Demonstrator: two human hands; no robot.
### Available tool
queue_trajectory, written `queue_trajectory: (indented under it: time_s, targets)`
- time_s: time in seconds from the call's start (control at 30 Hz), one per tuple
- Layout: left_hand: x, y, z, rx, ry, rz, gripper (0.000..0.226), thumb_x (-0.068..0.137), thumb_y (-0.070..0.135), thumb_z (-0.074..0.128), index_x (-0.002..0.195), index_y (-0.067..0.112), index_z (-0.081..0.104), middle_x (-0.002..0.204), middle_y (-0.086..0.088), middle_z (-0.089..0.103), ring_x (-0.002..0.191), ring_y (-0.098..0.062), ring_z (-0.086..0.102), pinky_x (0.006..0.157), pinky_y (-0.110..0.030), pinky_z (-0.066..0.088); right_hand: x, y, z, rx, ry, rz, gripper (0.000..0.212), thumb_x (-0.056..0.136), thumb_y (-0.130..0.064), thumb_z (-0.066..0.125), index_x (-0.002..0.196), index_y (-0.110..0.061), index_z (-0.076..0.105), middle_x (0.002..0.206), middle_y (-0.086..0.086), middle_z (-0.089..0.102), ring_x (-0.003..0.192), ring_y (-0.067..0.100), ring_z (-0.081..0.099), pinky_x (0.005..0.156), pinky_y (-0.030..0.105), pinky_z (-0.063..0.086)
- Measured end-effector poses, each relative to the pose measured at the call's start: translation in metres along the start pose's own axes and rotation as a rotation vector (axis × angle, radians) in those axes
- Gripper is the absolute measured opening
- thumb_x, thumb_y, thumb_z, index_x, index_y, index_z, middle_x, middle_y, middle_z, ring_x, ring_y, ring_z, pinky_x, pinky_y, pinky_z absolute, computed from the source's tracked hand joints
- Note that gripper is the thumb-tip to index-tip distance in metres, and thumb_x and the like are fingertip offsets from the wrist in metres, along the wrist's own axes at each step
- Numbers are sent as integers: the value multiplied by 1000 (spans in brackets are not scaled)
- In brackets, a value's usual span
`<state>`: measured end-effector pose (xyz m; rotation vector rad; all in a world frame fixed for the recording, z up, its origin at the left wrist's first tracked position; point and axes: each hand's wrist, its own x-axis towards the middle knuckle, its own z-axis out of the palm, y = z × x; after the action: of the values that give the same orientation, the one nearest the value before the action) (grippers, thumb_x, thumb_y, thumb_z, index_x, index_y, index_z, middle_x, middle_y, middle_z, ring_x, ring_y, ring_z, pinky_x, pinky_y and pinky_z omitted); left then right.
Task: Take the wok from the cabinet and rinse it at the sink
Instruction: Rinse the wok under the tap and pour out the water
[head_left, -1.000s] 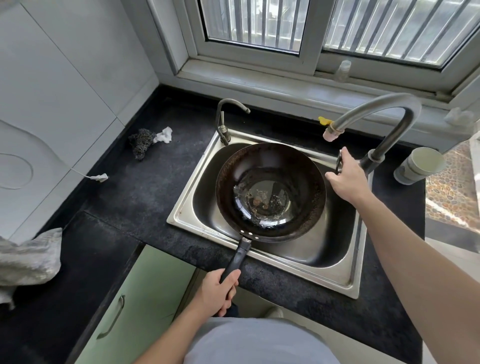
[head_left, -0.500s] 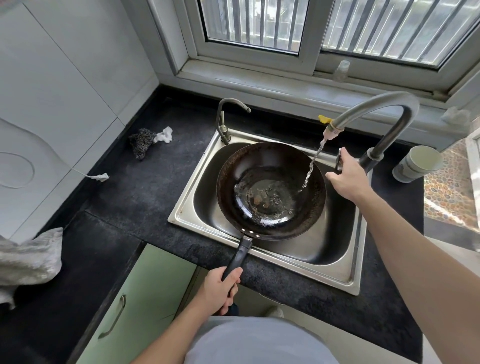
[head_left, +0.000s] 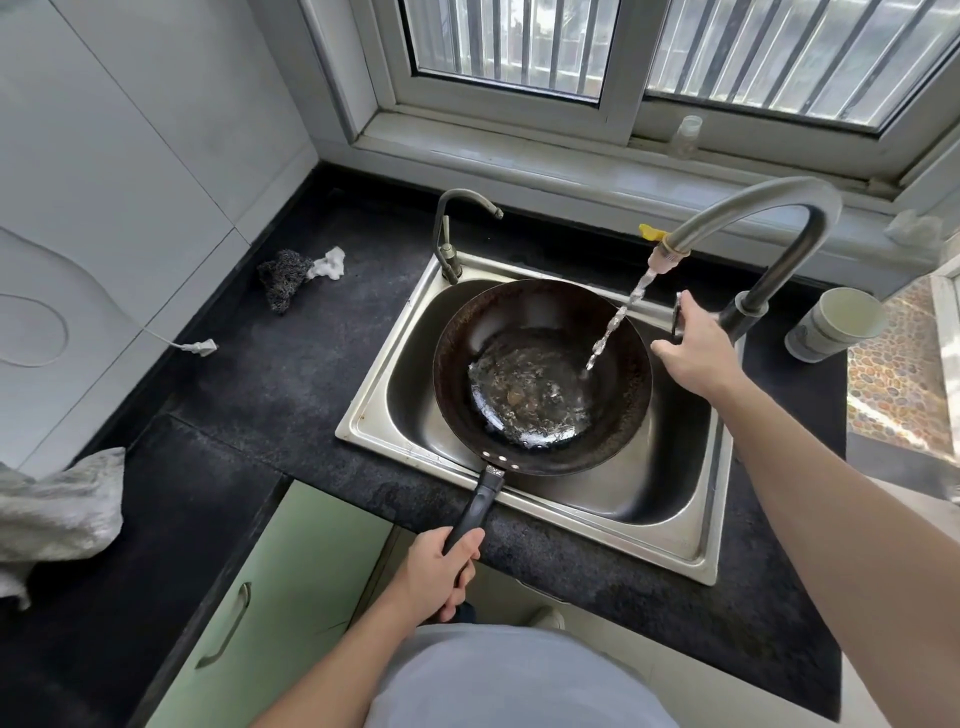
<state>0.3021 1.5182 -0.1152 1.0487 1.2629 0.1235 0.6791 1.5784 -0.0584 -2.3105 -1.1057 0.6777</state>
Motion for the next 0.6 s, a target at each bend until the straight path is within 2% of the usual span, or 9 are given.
queue_trajectory:
  time_s: [0.13,0.27,0.33,0.4,0.5,0.6]
  targets:
    - [-1,1,0,-1,-2,-5,32,96,34,57,83,5,53,55,-1,48,36,-13,36,34,-22,30,0,2,1,21,8,-4,77,96,-10,62,159,-6,19,164,14,30,151,31,29,121,40,24]
    - [-2,2,0,0,0,-4,32,96,34,56,83,5,53,56,-1,48,37,-13,36,35,-22,30,-8,5,4,79,85,0,64,92,-10,63,149,-2,36,152,20,47,140,35,45,114,44,36]
    - [-3,3,1,2,-1,-2,32,96,33,56,83,5,53,56,-1,48,37,-13,36,35,-22,30,-26,2,14,164,176,33,63,92,-8,62,149,-2,38,147,18,51,133,31,53,111,39,40]
    - [-4,4,1,8,0,-4,31,96,33,56,83,5,53,56,-1,48,37,-13,37,35,-22,30,-53,-4,32,271,213,52,59,92,-6,62,147,-3,42,135,15,59,116,27,62,101,33,46]
    - [-5,6,-1,21,-9,-11,31,96,35,56,85,6,55,58,-1,49,39,-13,38,35,-23,32,-98,-11,69,354,109,72,46,93,-5,63,137,-7,52,109,6,68,93,19,65,85,26,47]
    - [-6,7,-2,5,-34,-16,31,96,35,57,89,5,57,59,-1,50,40,-13,39,36,-24,33,-140,-12,107,417,-6,129,34,93,-8,64,126,-14,57,90,-1,71,85,20,70,83,37,57]
